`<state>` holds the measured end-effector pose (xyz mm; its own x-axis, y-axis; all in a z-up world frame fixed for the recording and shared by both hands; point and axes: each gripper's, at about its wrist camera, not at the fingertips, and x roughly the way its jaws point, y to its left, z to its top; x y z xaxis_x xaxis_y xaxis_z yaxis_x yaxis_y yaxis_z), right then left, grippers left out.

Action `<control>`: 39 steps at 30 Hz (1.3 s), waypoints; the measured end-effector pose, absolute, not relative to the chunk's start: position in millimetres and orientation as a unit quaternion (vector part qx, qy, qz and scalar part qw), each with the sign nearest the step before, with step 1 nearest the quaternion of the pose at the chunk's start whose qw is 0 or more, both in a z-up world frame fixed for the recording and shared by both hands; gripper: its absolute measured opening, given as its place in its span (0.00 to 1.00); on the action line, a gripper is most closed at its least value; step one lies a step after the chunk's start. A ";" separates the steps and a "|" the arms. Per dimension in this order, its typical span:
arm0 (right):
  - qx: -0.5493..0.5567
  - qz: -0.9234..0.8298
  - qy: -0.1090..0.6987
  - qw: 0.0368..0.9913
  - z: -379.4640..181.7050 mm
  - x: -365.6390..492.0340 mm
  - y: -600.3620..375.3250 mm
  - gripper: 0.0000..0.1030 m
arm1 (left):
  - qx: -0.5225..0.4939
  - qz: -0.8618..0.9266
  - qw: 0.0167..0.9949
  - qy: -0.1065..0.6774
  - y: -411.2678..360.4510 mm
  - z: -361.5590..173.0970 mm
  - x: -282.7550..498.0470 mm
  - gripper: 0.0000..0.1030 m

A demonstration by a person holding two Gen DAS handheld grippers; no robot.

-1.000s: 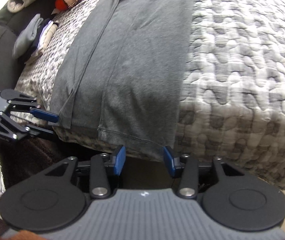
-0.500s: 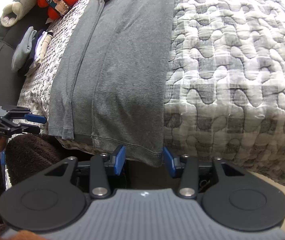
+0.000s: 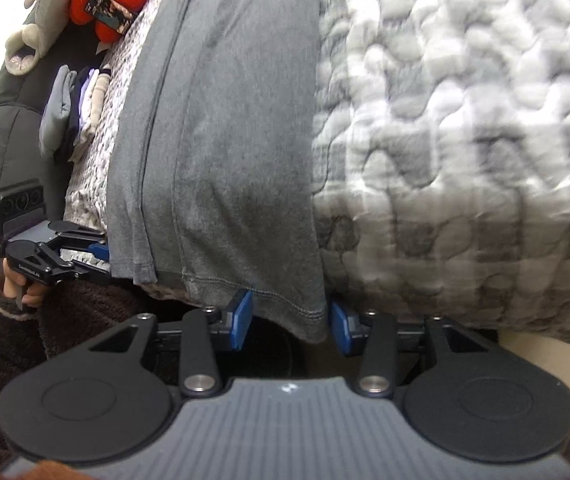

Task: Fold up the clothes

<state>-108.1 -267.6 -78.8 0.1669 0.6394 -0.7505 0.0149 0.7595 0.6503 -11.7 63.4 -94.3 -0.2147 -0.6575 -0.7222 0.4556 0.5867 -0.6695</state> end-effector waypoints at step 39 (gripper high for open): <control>0.384 0.222 0.420 0.792 -6.5 -37.0 -280.8 0.11 | -0.371 -0.414 0.723 0.410 108.8 -67.3 23.3 0.10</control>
<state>-37.0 -280.8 -6.5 0.5482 0.6743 -0.4948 -0.0286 0.6063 0.7947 23.3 108.8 -67.3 0.3216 -0.9024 -0.2869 0.2944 0.3833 -0.8755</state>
